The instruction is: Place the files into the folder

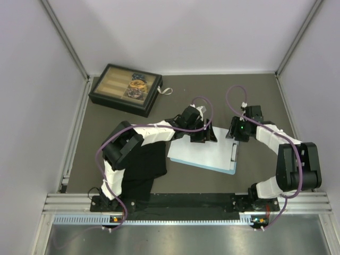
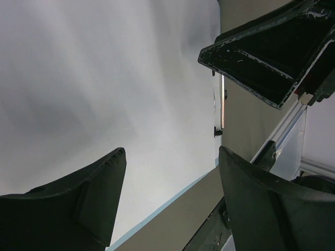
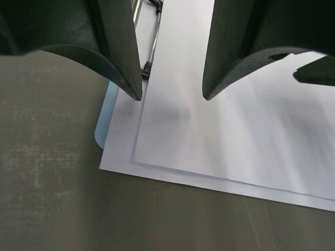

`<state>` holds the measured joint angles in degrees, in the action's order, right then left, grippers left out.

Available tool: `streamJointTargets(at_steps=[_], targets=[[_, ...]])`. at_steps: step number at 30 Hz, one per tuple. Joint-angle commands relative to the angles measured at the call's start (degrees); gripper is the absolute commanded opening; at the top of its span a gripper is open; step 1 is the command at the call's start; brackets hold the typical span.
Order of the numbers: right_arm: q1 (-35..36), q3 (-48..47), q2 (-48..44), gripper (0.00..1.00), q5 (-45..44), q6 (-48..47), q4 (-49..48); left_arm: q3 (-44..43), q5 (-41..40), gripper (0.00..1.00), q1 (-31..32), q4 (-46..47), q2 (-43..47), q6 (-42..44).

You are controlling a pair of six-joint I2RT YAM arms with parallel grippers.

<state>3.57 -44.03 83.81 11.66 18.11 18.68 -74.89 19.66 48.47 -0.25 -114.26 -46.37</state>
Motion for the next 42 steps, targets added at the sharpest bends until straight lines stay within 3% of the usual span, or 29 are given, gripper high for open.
streamJointTargets(at_steps=[1,32,42], targets=[[-0.3,-1.9,-2.3,0.51,-3.8,-1.1,0.2,0.6,-0.1,0.76,0.0,1.2,3.8,0.7],[-0.2,-0.7,1.5,0.51,7.4,-0.4,-4.1,0.4,0.3,0.77,0.0,1.2,4.9,0.5],[-0.2,-1.1,-6.8,0.57,-4.3,5.3,7.9,-1.9,-1.1,0.77,0.0,-1.9,2.5,3.6]])
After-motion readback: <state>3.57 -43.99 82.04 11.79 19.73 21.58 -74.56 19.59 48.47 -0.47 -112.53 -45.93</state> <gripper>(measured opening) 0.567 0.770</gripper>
